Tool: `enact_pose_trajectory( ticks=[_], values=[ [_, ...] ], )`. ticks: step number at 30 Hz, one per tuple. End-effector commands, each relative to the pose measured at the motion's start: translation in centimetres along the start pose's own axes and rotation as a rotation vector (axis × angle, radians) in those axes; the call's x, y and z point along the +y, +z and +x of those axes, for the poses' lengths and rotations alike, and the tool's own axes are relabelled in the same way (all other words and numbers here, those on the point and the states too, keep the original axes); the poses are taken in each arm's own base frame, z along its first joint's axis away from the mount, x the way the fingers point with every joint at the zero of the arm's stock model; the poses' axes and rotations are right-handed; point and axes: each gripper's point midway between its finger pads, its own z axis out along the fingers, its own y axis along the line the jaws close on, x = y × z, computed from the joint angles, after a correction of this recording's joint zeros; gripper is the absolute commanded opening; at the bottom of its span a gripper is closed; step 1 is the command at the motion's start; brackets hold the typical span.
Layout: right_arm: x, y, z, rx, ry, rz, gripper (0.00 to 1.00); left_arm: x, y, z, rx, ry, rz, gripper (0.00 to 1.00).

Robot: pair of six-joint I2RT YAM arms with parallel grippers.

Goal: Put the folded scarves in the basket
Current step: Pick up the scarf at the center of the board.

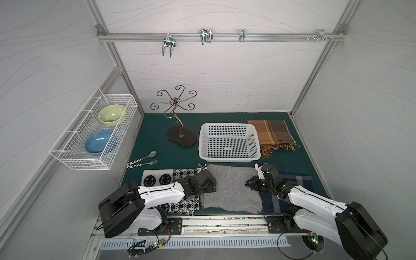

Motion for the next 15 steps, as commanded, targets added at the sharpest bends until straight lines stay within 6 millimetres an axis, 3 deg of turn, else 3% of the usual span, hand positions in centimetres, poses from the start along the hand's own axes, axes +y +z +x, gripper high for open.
enact_pose_trajectory(
  ticks=[1, 4, 8, 12, 15],
  values=[
    [-1.3, 0.2, 2.3, 0.071, 0.013, 0.040, 0.09, -0.2, 1.1, 0.7, 0.021, -0.021, 0.026, 0.87],
    [-1.3, 0.3, 2.4, 0.078, 0.001, 0.054, 0.10, -1.1, 2.1, 2.0, 0.076, -0.048, 0.085, 0.84],
    [-1.4, 0.4, 2.7, 0.086, -0.011, 0.079, 0.13, -1.0, 3.1, 3.7, 0.122, -0.071, 0.116, 0.73],
    [-1.7, 0.8, 3.2, 0.099, -0.018, 0.099, 0.16, -1.1, 3.1, 4.1, 0.137, -0.059, 0.136, 0.43],
    [-1.8, 1.0, 3.4, 0.106, -0.021, 0.094, 0.09, -1.8, 2.4, 3.7, 0.137, -0.037, 0.151, 0.14]
  ],
)
